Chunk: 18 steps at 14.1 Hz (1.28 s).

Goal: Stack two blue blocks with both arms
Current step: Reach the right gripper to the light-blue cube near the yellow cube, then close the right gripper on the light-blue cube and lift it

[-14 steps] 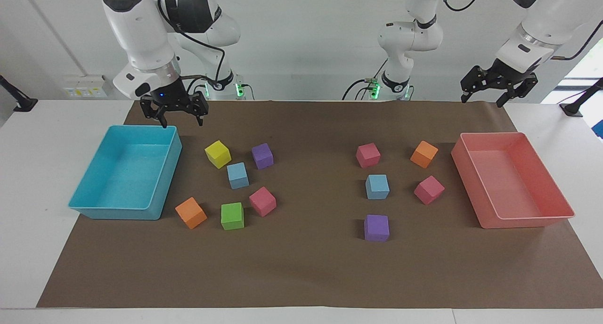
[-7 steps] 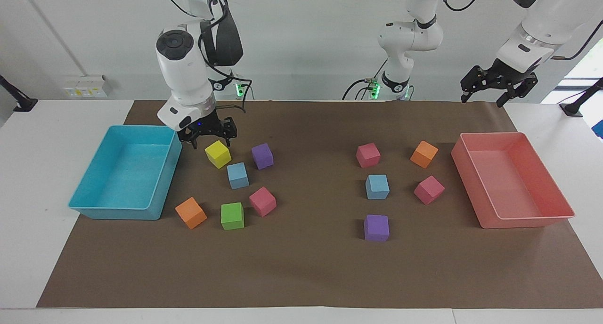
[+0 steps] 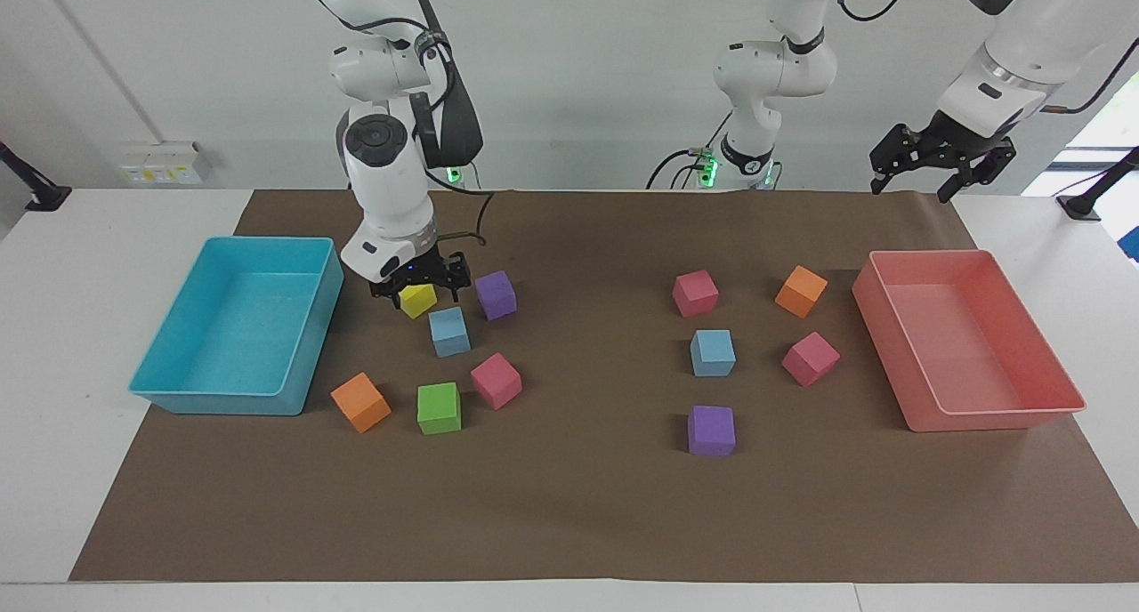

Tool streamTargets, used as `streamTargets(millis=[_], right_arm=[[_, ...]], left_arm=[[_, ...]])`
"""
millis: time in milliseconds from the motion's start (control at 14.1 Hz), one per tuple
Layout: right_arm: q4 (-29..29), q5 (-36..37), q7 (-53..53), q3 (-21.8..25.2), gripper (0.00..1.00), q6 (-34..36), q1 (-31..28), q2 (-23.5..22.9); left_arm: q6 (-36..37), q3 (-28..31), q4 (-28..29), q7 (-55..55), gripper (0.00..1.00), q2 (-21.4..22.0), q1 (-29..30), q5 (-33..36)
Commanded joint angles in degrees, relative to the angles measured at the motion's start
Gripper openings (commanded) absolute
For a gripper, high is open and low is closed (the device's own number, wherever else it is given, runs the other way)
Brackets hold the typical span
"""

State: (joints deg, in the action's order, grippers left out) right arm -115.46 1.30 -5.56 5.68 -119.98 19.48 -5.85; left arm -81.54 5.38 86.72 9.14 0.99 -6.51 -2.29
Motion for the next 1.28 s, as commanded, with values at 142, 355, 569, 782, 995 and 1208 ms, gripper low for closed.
streamTargets(millis=[142, 355, 569, 782, 995, 1208], right_arm=[[-4.69, -0.51, 1.87, -0.05, 1.00, -7.10, 0.56, -1.88], [-4.86, -0.60, 2.83, -0.75, 1.00, -7.99, 0.64, -3.47], [-7.40, -0.60, 2.93, -0.67, 1.00, -10.79, 0.56, -3.82], [-9.17, -0.60, 3.01, -0.75, 1.00, -12.21, 0.56, -3.82], [-10.05, -0.60, 4.58, -0.67, 1.00, -12.47, 0.56, -3.82], [-10.49, -1.99, 5.74, -0.67, 1.00, -12.47, -0.06, -3.82]], left_arm=[[0.42, 0.34, 1.52, 0.26, 1.00, 1.56, -0.52, -0.26], [0.51, 0.34, 1.52, 0.26, 1.00, 1.56, -0.52, -0.26], [0.51, 0.34, 1.52, 0.35, 1.00, 1.56, -0.52, -0.26], [0.42, 0.34, 1.52, 0.35, 1.00, 1.56, -0.52, -0.26], [0.24, 0.34, 1.52, 0.35, 1.00, 1.56, -0.52, -0.26], [0.33, 0.07, 1.61, 0.17, 1.00, 1.65, -0.52, -0.26]])
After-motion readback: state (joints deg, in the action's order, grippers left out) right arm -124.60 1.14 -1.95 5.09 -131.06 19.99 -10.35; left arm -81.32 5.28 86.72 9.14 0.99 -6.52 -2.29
